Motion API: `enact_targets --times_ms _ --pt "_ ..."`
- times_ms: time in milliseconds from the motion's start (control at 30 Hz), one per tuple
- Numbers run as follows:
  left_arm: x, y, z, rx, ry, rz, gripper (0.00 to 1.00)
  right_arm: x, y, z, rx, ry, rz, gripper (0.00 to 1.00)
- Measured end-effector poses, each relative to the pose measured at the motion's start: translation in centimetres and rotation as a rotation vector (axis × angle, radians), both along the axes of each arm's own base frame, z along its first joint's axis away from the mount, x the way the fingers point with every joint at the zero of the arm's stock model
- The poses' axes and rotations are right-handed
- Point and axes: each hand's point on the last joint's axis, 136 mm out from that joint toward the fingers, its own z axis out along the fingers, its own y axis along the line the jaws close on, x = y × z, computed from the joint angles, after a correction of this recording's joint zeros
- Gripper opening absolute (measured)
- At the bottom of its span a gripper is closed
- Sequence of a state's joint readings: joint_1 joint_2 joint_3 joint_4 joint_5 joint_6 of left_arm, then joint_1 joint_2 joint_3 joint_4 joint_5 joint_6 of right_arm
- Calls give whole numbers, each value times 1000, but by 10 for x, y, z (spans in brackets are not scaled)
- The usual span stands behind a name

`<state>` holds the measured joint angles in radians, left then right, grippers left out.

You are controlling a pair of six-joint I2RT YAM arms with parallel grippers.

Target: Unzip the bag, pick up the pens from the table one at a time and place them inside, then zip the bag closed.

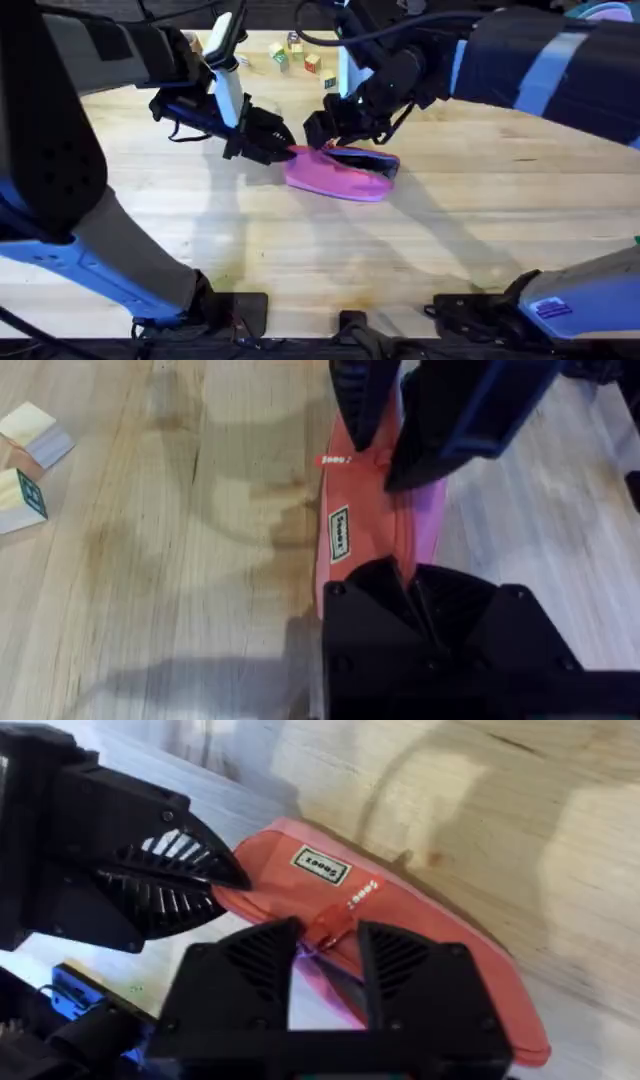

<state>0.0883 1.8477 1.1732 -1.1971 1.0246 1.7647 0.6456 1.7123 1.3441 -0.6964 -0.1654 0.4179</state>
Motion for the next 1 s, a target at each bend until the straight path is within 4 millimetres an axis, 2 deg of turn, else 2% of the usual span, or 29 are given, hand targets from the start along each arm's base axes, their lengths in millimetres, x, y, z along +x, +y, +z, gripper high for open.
enact_targets --times_ms 67,100,200,500,600,700,733,767,833,1000 --pt "0 0 0 0 0 0 42 0 0 0 0 0 1 338" --pt "0 0 0 0 0 0 42 0 0 0 -1 2 0 175" --pt "0 0 0 -1 0 0 42 -1 0 0 1 4 3 48" --pt "0 0 0 -2 0 1 42 -1 -1 1 3 4 6 31" --pt "0 -1 1 -7 -1 2 42 2 -6 7 13 -7 2 31" --pt "1 -2 3 -19 -4 6 42 3 -18 21 26 -17 -17 31" --pt "3 -5 8 -50 -4 15 42 1 -34 31 29 -13 -32 31" --pt "3 -6 8 -54 -4 14 42 1 -37 31 26 -6 -35 31" --pt "2 -6 8 -53 -5 11 42 -3 -57 26 -6 44 -68 31" --pt "2 -6 7 -49 -4 10 42 -3 -80 21 -44 88 -123 33"
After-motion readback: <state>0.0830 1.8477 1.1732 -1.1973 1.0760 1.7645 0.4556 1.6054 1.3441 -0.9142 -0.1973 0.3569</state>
